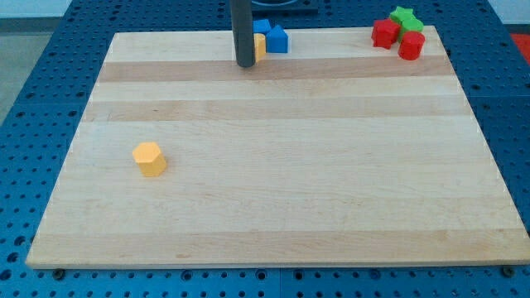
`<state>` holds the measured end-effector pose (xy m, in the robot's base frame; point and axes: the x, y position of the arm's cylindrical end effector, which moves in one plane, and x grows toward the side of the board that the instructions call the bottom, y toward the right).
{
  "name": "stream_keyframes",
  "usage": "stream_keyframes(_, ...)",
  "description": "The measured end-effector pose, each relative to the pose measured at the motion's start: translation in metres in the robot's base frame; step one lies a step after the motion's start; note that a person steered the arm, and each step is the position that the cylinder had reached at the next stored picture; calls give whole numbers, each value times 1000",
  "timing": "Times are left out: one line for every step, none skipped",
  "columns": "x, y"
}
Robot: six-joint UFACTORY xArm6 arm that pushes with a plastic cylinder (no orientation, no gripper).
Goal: Keep the yellow hexagon vertically below the blue triangle
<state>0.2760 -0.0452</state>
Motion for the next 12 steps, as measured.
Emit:
stream_keyframes(16,2)
stream_keyframes(80,2)
stream_keyframes(158,-10)
stream_keyframes(223,-52)
stream_keyframes(249,-124)
stream_keyframes(242,-180)
stream_keyframes(208,-133)
stream_keyframes(183,-69)
stream_keyframes(175,-43)
stream_keyframes(204,-48)
stream_keyframes(226,-30)
stream_keyframes(196,-7)
